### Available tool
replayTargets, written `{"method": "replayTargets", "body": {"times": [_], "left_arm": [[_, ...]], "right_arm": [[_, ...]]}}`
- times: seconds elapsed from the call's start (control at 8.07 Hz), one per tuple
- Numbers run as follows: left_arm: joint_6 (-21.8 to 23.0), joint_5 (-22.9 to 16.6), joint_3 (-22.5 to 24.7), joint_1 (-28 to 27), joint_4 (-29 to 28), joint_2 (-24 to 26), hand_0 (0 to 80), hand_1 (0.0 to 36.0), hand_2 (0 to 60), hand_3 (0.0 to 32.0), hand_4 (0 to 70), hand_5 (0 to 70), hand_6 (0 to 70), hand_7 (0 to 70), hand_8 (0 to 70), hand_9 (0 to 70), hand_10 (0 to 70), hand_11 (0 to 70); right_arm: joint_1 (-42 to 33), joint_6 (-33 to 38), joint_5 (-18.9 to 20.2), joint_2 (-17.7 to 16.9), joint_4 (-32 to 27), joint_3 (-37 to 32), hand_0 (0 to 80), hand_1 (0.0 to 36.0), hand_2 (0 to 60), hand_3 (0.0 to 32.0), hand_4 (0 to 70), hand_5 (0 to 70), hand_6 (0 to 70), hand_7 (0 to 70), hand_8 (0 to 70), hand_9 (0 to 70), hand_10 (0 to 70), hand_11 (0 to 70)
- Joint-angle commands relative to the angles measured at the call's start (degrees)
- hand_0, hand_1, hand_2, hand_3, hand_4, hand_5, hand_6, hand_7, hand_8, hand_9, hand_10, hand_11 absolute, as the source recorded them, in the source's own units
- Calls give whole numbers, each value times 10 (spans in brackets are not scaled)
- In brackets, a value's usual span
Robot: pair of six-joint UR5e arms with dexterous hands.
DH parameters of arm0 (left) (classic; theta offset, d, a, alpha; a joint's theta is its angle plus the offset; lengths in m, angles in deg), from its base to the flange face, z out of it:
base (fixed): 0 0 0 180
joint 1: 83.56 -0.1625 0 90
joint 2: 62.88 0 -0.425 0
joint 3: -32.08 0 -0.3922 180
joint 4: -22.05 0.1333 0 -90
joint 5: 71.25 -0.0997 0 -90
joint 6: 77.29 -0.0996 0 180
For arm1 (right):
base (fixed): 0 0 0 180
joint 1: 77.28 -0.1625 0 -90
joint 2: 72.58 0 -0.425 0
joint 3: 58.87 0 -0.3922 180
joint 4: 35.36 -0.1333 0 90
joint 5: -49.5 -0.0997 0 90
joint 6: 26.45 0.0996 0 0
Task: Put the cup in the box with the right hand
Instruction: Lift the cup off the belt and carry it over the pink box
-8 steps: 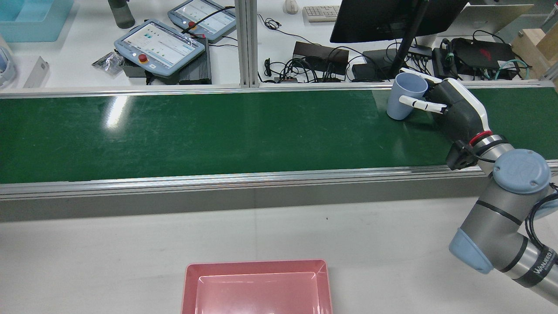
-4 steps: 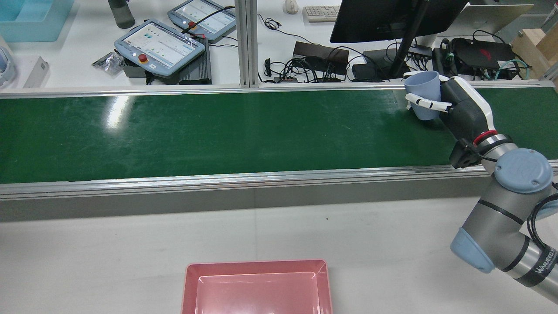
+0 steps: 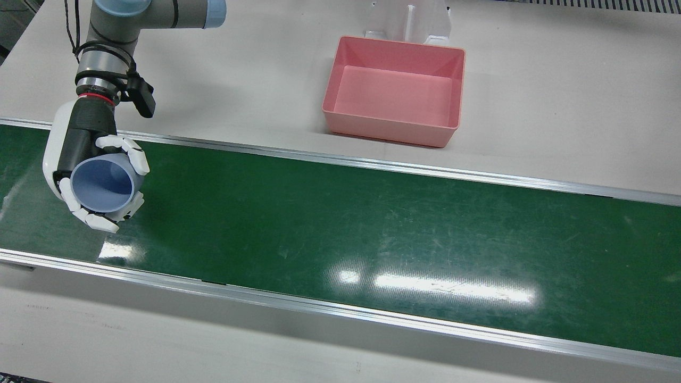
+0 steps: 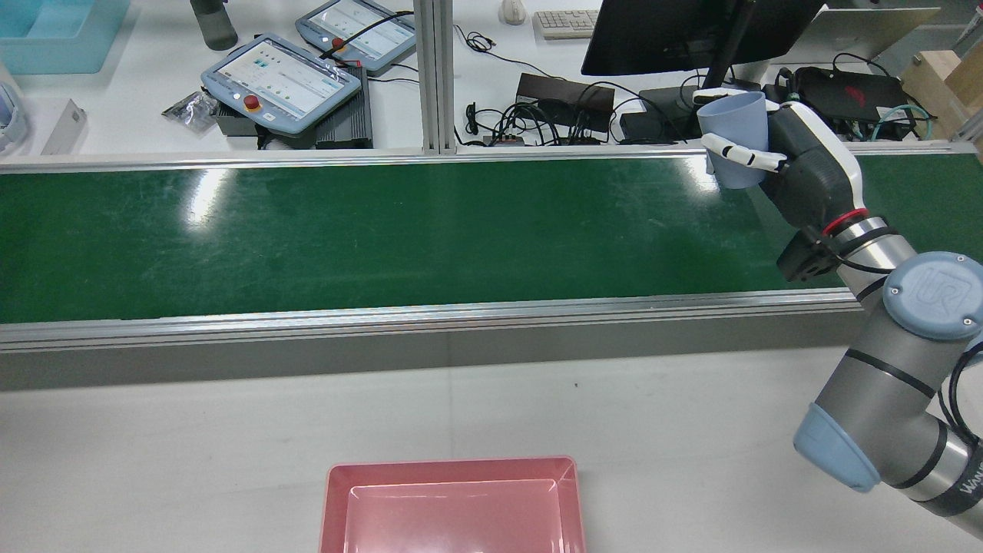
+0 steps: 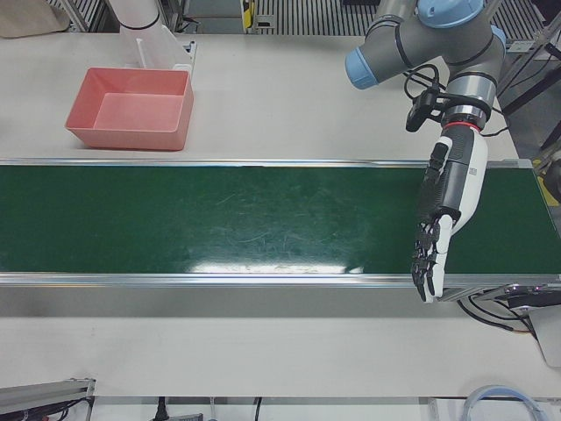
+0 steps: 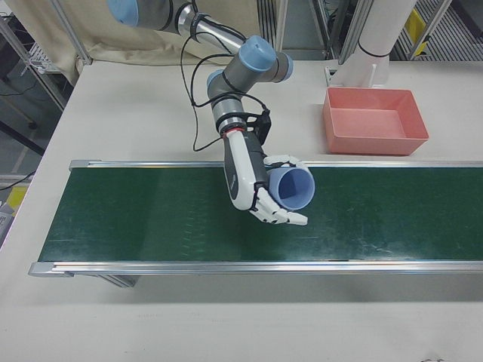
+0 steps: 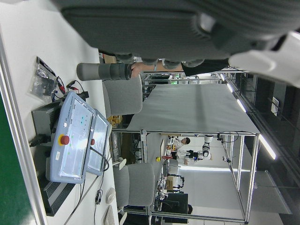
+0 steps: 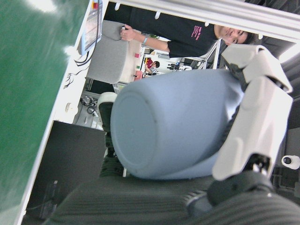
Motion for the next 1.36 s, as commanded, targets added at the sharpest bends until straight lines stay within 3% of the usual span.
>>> {"method": "replayTargets", "body": {"times": [0.0,0.12,0.37,0.62,0.99,1.12,1.24], "left_arm": [[0,0,0,0,0,0,0,0,0,0,0,0,0,0,0,0,0,0],[0,0,0,0,-1,0,0,0,0,0,0,0,0,0,0,0,0,0],[0,1,-1,0,-1,0,0,0,0,0,0,0,0,0,0,0,0,0],[0,1,-1,0,-1,0,0,0,0,0,0,0,0,0,0,0,0,0],[0,0,-1,0,-1,0,0,0,0,0,0,0,0,0,0,0,0,0],[0,0,-1,0,-1,0,0,0,0,0,0,0,0,0,0,0,0,0],[0,0,-1,0,-1,0,0,0,0,0,0,0,0,0,0,0,0,0]], "right_arm": [[61,-68,0,16,2,118,510,360,600,0,0,230,446,700,700,700,422,622],[114,-92,1,14,2,155,491,360,600,0,0,213,433,700,700,700,384,568],[271,-190,-1,10,2,211,496,360,600,0,0,208,430,700,700,700,366,543],[375,-224,-47,14,0,211,488,360,600,0,0,200,425,700,683,700,369,545],[450,-239,-50,14,-8,157,491,360,600,0,0,177,402,700,579,700,325,488],[459,-238,-50,14,-12,144,499,353,600,0,0,151,378,700,488,700,267,412],[459,-237,-50,12,-12,144,511,283,434,0,0,113,256,700,322,564,144,233]]}}
